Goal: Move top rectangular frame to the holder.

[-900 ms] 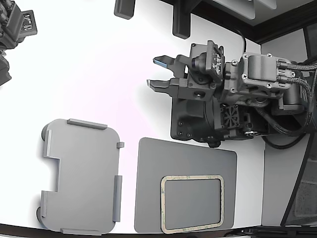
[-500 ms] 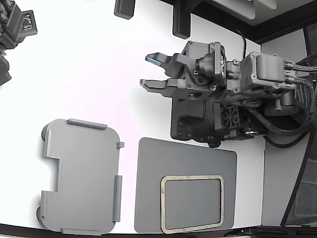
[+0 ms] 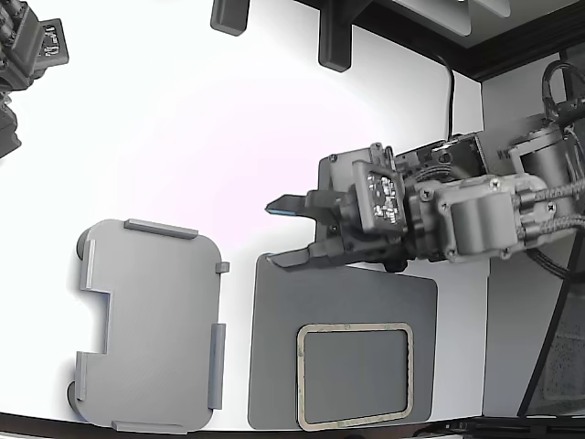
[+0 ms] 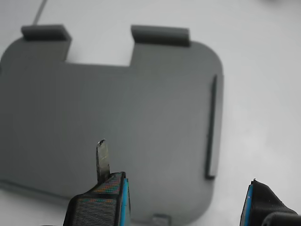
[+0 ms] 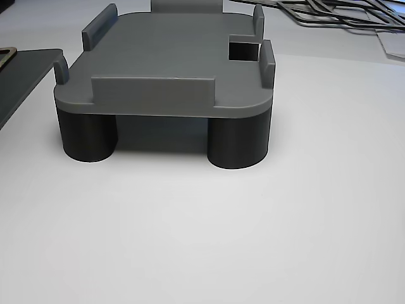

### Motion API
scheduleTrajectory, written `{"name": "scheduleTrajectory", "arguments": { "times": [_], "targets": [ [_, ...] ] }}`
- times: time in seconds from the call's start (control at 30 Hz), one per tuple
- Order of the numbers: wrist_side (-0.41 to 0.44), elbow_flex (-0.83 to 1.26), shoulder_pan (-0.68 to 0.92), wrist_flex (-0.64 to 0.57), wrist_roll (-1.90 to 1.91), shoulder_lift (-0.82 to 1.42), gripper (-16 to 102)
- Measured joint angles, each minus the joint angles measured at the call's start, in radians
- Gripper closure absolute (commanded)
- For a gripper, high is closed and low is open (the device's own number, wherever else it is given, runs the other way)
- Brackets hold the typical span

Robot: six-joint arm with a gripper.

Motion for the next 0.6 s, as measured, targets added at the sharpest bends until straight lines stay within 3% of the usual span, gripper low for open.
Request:
{"name": "scheduleTrajectory", "arguments": {
  "times": [0.33,0.5,0.6],
  "targets": [
    [0.118,-0.281,0.347,0.337,0.347,-0.293,-14],
    [0.140,-0.281,0.532,0.414,0.557,-0.347,-14],
    [0.100,-0.247,0.615,0.402,0.664,-0.360,-14]
  ]
}}
